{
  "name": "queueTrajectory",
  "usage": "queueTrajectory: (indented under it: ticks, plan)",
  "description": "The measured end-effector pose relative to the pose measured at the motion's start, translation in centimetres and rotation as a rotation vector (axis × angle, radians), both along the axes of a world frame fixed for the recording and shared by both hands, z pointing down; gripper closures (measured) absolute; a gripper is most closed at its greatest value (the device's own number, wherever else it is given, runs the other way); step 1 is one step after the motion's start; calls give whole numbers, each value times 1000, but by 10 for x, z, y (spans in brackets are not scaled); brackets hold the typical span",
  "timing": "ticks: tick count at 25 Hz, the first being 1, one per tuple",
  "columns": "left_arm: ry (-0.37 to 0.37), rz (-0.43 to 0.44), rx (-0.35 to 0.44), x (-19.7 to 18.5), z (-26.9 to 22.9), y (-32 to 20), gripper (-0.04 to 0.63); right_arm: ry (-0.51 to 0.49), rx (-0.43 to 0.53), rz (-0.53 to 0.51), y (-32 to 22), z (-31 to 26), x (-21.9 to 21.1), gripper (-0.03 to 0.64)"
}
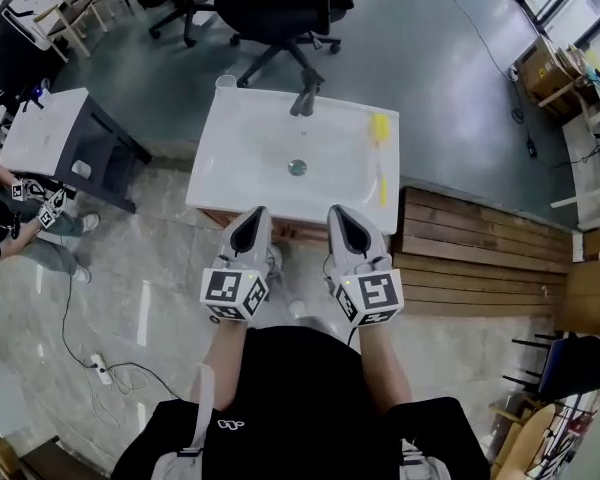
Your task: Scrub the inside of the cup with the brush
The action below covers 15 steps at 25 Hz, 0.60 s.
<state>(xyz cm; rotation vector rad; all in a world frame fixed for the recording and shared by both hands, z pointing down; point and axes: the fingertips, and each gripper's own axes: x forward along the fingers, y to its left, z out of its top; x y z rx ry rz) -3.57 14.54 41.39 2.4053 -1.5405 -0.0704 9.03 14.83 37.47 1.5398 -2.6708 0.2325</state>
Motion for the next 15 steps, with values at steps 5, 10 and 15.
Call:
queueTrajectory:
  ticks: [5, 10, 15]
  plan:
    - [24, 3, 4, -12, 5, -44, 592, -7, -73, 22, -25, 23, 4, 617]
    - [4, -26, -24, -38, 19, -84, 552, -12, -114, 21, -56, 36, -6, 617]
    - [-41, 3, -16, -46, 27, -119, 472, -4, -133, -11, -89, 43, -25, 617]
